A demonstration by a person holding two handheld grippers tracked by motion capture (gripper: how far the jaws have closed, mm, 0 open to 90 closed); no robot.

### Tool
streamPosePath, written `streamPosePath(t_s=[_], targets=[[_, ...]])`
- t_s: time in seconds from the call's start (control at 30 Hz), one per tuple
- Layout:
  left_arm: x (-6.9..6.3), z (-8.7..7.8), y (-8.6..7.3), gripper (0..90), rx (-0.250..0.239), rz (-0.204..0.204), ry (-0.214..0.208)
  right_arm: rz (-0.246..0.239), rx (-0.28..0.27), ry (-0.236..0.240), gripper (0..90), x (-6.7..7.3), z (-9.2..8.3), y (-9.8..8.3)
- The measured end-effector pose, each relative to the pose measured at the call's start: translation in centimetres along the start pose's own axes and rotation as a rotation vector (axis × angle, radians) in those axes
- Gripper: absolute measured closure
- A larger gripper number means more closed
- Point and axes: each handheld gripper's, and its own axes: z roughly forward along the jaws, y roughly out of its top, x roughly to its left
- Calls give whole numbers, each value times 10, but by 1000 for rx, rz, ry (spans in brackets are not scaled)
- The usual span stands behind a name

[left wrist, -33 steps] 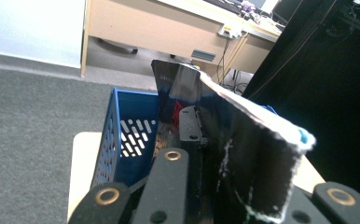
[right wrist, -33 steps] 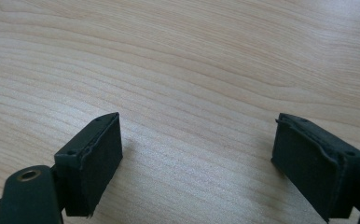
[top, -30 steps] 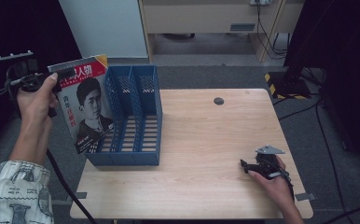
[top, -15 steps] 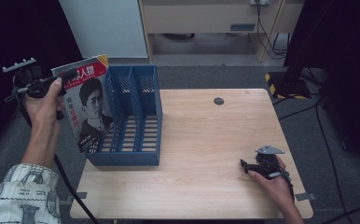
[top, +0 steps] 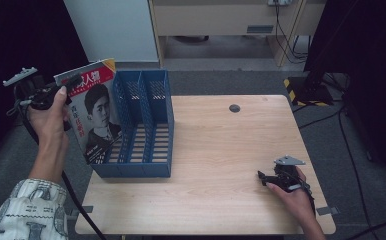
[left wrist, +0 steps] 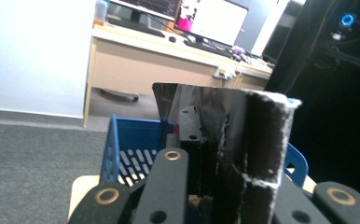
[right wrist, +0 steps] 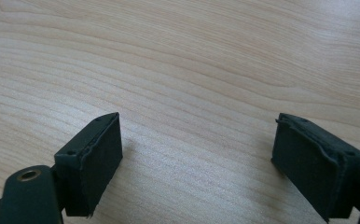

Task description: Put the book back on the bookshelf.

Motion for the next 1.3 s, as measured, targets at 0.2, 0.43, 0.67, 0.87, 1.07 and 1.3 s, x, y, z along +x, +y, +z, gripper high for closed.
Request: streamPosePath(t_s=[0.2,0.43,0.67,0.87,1.07,1.3], targets=[[2,0,-1,857,-16,5,-20,-2,0,0,161,0,0,0],[-1,2,-5,858,-51,2,-34,-3,-1,0,161,0,0,0],[-7,6,-11,855,-88,19,-34,-2,-1,0,161,0,0,0],[-10,9,-16,853,-71,36,-33,1,0,0,161,0,0,0],[-9,9,-21,853,-75,28,-24,-2,-1,0,161,0,0,0],[-7,9,-23,853,-80,19,-25,-2,0,0,161,0,0,0]])
